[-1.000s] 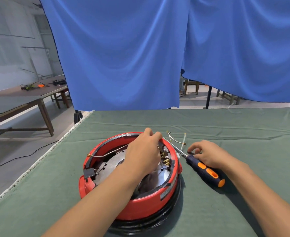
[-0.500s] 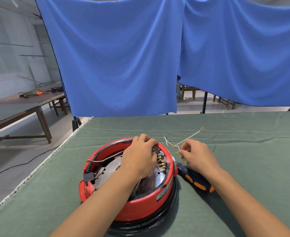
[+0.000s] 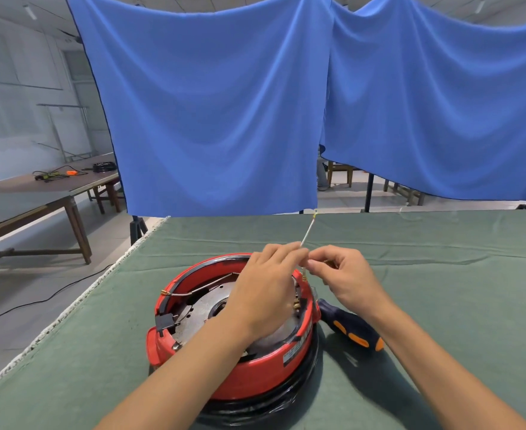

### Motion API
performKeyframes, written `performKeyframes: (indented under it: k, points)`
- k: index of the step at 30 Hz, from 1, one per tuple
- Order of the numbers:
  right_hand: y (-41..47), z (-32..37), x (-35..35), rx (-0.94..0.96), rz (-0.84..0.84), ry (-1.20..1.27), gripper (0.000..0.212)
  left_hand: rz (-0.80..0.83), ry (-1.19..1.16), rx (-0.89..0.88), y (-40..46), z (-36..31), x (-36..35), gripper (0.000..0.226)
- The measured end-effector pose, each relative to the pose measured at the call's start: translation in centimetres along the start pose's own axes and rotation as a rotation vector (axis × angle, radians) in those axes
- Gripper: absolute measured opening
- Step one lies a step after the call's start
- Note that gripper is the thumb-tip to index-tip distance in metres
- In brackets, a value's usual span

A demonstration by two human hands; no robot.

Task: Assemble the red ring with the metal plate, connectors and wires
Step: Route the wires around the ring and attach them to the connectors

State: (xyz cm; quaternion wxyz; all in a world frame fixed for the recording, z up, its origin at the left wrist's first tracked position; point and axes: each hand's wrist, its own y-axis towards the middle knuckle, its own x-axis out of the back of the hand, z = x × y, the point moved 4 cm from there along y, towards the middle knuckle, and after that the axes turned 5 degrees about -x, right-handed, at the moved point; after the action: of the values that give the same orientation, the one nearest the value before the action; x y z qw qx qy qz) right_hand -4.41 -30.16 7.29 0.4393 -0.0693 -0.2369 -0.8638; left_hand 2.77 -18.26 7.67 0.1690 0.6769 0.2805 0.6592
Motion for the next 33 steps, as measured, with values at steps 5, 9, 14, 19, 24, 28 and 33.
performKeyframes:
  k: [5,9,14,19,24,28,33]
  points:
    - [0.0,0.1,-0.1,-0.055,-0.022,0.140,0.006,-0.054,0.066,0.103,-0.1,0.9,-0.1,0.021]
    - [0.1,-0.6,0.5,-0.183,-0.100,0.328,0.005,-0.105,0.015,0.228,-0.4,1.5,0.4,0.024]
    - [0.1,-1.2,0.4,-0.218,-0.105,0.329,0.008,-0.034,-0.034,0.244,-0.5,1.5,-0.1,0.024]
    - [0.0,-0.8,0.0,-0.190,-0.083,0.347,0.015,-0.029,0.069,0.301,-0.6,1.4,0.2,0.025]
    - [-0.3,-0.8,-0.3,-0.180,-0.136,0.236,0.022,0.053,0.257,0.140,-0.2,0.5,-0.1,0.037]
    - [-0.3,-0.9,-0.1,-0.192,-0.148,0.195,0.024,-0.060,0.139,0.148,-0.3,-0.3,1.1,0.033]
    - [-0.5,-1.0,-0.3,-0.172,-0.144,0.135,0.023,-0.156,0.059,0.164,-0.4,0.0,1.7,0.023]
